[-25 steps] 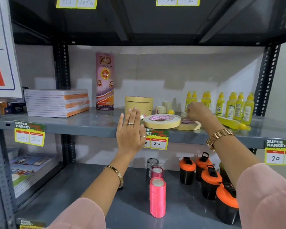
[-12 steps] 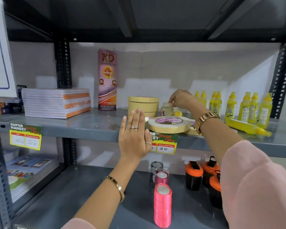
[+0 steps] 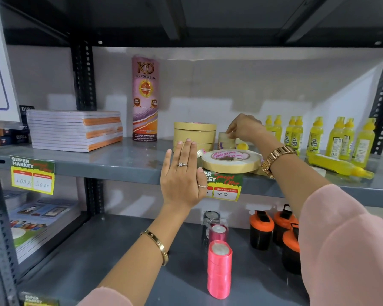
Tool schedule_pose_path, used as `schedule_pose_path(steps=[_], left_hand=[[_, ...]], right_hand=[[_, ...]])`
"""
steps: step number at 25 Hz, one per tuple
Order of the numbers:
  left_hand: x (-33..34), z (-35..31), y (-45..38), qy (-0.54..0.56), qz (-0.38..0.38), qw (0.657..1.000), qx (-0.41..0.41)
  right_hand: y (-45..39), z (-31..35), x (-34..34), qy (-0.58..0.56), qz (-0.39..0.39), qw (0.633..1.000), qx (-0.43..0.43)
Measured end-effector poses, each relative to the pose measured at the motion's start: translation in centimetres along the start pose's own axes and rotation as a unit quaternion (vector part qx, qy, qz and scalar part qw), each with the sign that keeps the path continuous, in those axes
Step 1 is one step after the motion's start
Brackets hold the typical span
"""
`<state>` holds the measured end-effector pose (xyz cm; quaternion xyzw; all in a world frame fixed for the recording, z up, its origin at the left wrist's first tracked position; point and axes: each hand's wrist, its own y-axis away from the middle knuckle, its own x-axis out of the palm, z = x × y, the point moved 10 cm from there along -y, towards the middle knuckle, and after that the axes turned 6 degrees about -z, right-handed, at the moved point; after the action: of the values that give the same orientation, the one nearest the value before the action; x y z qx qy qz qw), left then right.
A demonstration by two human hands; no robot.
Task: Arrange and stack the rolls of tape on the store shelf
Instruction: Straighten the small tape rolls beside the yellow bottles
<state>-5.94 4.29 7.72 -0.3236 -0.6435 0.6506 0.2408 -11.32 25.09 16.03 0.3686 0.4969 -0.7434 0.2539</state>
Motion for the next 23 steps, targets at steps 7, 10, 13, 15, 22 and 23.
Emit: schedule_pose_path(steps=[7, 10, 13, 15, 22, 23], left_hand=[[-0.1, -0.1, -0.2, 0.005, 0.019, 1.0, -0.004], [-0.2, -0.3, -0.3, 0.005, 0.028, 1.0, -0.003], [-0.2, -0.4, 0.0, 0.007, 0.035, 0.999, -0.008], [-0.2, -0.4, 0.0, 0.003, 0.036, 0.999, -0.016], [0.0, -0.3, 0.1, 0.007, 0.042, 0.999, -0.018], [0.0, -0.2, 0.1, 0.006, 0.041, 0.999, -0.017]], right_hand=[[2.1, -1.1, -2.0, -0.01, -0.009, 0.999, -0.053], [3.7, -1.5, -2.3, -0.027, 0.015, 0.997, -0.075], [4.8, -2.7, -2.5, -0.059, 0.013, 0.996, -0.066], [5.3, -3.2, -2.3, -0.079, 0.014, 0.995, -0.057], [5.2, -2.4, -0.8, -0.077, 0.034, 0.994, -0.075], [5.1, -2.2, -0.9, -0.077, 0.03, 0.993, -0.081]])
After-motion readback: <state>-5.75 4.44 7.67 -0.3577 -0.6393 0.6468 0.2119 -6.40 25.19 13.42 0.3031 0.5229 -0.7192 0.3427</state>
